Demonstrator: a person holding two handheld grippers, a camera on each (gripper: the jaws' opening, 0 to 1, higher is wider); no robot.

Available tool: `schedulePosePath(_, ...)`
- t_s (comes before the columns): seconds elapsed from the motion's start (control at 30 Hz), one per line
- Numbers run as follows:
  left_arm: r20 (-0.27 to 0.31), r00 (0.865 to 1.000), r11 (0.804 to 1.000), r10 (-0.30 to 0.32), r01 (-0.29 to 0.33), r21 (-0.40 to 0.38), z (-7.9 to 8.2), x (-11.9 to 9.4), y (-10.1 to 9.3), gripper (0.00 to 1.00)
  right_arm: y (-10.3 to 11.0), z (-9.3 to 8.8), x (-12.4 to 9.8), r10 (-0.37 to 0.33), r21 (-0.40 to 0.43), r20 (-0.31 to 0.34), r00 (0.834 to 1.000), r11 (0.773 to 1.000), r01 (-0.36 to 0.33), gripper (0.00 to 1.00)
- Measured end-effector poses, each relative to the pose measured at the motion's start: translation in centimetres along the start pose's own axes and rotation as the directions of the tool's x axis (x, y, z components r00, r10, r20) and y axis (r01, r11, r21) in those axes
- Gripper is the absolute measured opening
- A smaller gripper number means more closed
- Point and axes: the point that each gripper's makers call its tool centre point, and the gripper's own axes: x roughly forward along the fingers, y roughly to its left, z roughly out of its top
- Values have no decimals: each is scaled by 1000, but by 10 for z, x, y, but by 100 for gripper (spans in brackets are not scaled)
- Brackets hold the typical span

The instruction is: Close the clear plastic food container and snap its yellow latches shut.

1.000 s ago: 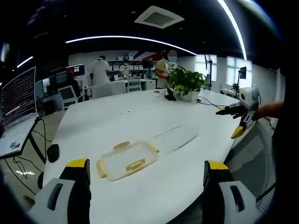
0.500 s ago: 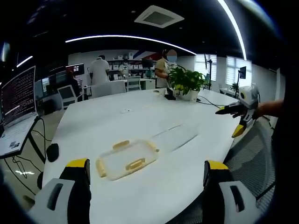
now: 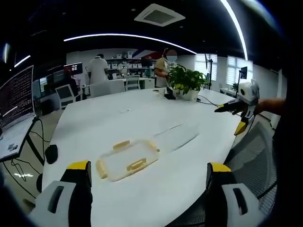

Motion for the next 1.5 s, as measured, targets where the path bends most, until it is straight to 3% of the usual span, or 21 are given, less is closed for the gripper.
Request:
schedulePosePath(0.63,-36,999,999,-24,25,32,3,-5,12,97,-3,22,7,78,-84,-24,997,993,-80,93)
schedulePosePath(0.97,-68,997,998,-21,26,61,5,-6,26,96,-1,35,14,151,-154,-56,987,975,-158,90)
schedulePosePath(1.5,-110,993,993,-46,58,104,4,3,48,93,-6,50,33,206,-238,-117,972,944,-229,87)
